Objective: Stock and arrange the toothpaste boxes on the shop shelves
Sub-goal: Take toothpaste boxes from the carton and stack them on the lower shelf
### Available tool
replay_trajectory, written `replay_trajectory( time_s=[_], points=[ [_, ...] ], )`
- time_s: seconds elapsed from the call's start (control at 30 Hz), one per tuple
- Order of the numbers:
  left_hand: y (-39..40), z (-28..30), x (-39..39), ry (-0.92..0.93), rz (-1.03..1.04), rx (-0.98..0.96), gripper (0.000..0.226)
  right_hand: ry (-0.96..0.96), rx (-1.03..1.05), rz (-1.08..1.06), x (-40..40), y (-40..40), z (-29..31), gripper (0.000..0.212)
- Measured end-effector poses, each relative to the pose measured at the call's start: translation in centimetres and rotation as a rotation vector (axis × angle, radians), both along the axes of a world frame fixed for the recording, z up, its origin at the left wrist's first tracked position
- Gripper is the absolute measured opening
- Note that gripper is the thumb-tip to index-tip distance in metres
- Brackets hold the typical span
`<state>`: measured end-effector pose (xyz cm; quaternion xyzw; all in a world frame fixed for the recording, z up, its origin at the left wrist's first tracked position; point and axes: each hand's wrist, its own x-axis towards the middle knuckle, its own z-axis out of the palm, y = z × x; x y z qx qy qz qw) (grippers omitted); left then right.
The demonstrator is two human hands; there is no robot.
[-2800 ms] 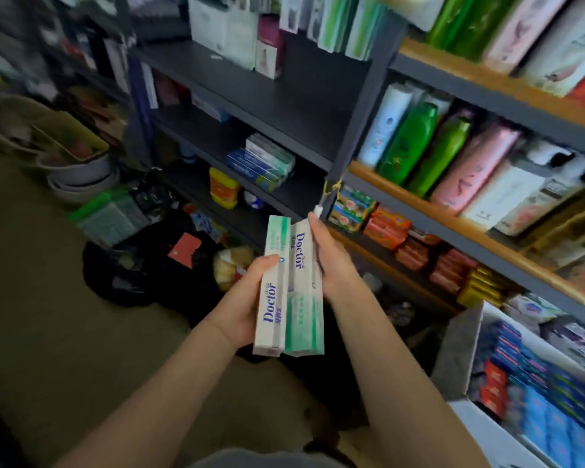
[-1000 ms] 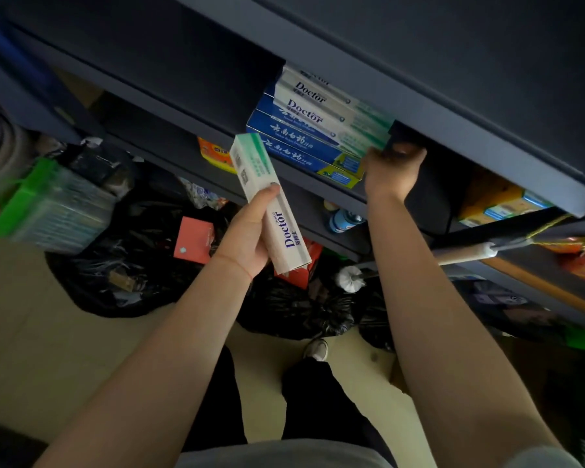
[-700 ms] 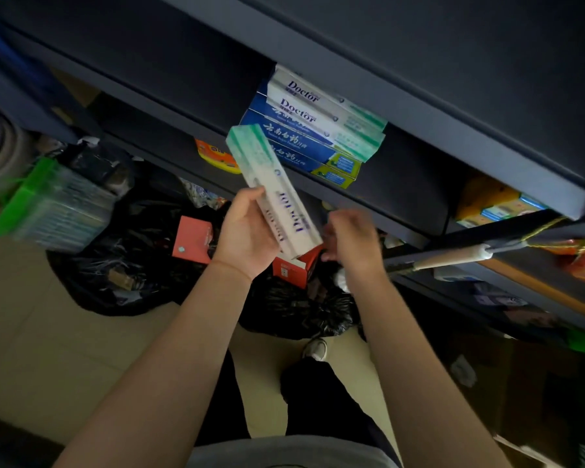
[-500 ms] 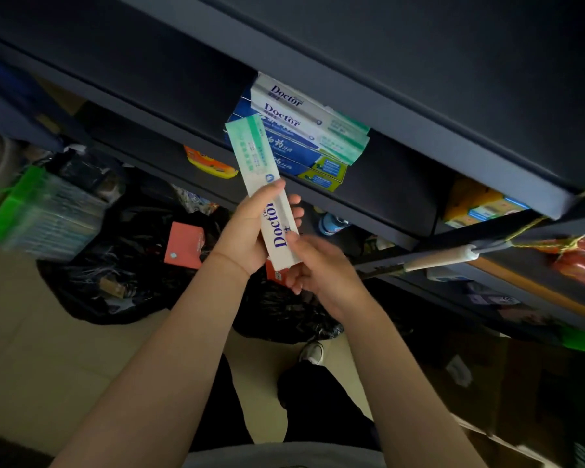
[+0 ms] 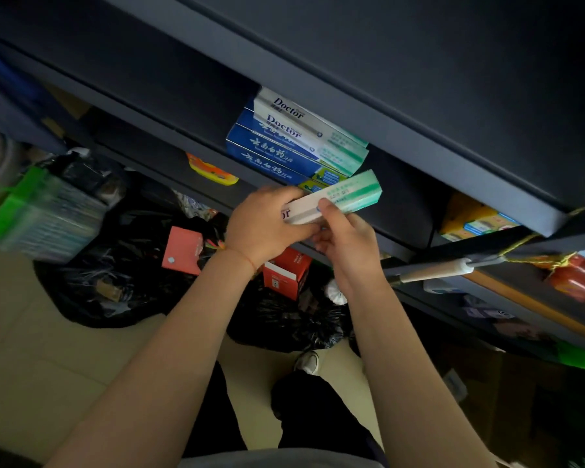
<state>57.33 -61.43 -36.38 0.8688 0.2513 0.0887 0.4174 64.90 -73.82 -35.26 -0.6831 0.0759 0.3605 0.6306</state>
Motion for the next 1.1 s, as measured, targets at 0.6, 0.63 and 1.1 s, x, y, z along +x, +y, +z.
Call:
replay_trajectory(
  time_s=[0.6, 0.63, 1.1],
  points=[
    [6.8, 0.2, 1.9, -0.258, 0.469, -1.272, 0.028, 0.408, 0.38, -0.521, 2.6, 10.0, 1.2, 0.03],
    [7.1, 0.4, 1.9, -0.248, 0.446, -1.285, 0.018, 0.409, 0.378, -0.538, 2.7, 10.3, 1.4, 0.03],
    [6.9, 1.1, -2.1, 0.101, 0.37, -1.205, 0.021, 0.433, 0.213, -0.381, -6.2, 4.0, 3.4, 0.019]
  ],
)
